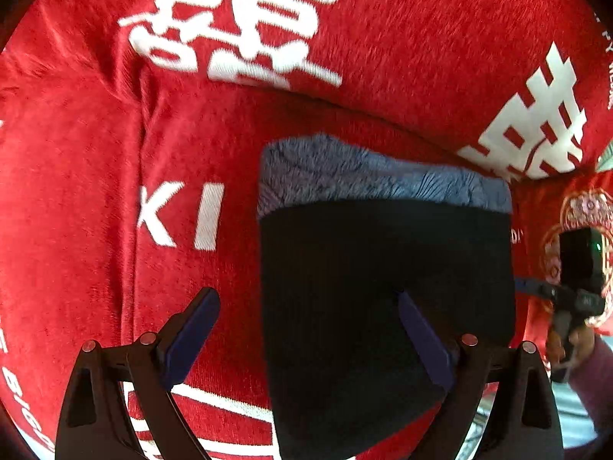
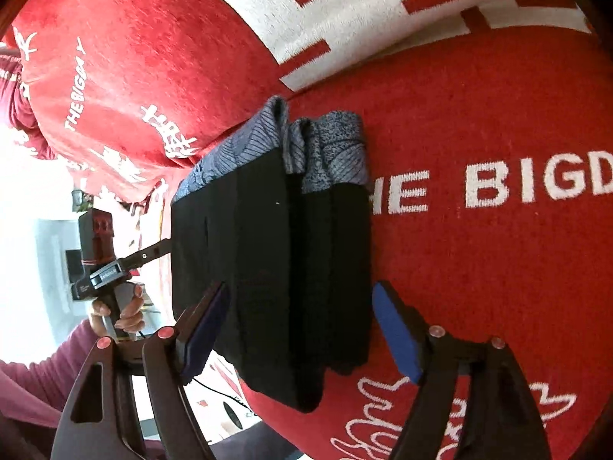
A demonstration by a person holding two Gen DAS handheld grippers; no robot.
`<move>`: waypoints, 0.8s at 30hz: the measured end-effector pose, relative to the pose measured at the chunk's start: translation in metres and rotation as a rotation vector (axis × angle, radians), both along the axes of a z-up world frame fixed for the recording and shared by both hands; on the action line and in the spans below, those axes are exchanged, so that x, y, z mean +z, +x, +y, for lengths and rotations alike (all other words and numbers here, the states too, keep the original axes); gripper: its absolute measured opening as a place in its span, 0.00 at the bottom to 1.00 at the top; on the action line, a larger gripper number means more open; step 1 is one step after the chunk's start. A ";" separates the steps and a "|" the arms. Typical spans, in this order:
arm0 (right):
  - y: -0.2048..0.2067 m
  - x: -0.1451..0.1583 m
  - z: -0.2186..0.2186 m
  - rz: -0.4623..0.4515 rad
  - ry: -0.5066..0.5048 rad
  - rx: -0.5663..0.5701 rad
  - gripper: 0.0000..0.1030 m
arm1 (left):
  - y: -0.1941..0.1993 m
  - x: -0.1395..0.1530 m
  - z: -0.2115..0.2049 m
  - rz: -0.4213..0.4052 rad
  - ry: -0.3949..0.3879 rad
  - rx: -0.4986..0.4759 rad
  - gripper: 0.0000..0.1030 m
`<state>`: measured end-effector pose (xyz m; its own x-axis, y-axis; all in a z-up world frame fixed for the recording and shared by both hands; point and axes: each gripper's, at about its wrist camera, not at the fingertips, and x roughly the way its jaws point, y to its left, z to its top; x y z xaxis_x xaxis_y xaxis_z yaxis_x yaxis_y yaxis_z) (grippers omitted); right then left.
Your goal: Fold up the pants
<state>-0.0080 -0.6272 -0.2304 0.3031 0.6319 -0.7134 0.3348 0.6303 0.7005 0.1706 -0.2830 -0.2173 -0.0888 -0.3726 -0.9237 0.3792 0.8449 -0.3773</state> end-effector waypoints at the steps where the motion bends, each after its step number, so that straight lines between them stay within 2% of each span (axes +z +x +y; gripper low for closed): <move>1: 0.001 -0.004 -0.002 0.006 0.010 -0.001 0.78 | 0.001 -0.004 -0.001 0.010 -0.001 -0.013 0.92; 6: 0.006 -0.023 -0.008 0.002 0.060 0.005 0.77 | 0.001 -0.019 -0.008 0.040 -0.052 -0.029 0.92; 9: 0.012 -0.030 -0.004 -0.029 0.128 0.031 0.77 | -0.002 -0.026 -0.015 0.061 -0.084 -0.025 0.92; 11: 0.020 -0.036 -0.001 -0.033 0.145 0.043 0.79 | -0.004 -0.032 -0.020 0.079 -0.099 -0.023 0.98; 17: 0.037 -0.048 -0.003 0.005 0.205 -0.026 0.79 | -0.009 -0.034 -0.032 0.044 -0.075 -0.015 1.00; 18: 0.038 -0.047 -0.003 0.014 0.195 -0.029 0.76 | -0.010 -0.033 -0.033 0.035 -0.070 -0.006 0.99; 20: 0.036 -0.043 -0.002 0.028 0.149 -0.024 0.66 | -0.014 -0.026 -0.032 0.025 -0.096 -0.002 0.81; 21: 0.034 -0.041 -0.002 0.030 0.137 -0.027 0.60 | -0.018 -0.019 -0.034 0.004 -0.096 -0.005 0.78; 22: 0.033 -0.039 -0.001 0.024 0.138 -0.034 0.54 | -0.021 -0.013 -0.036 -0.016 -0.099 -0.016 0.70; 24: 0.031 -0.029 0.003 0.002 0.134 -0.045 0.48 | -0.024 -0.004 -0.035 -0.030 -0.099 -0.018 0.65</move>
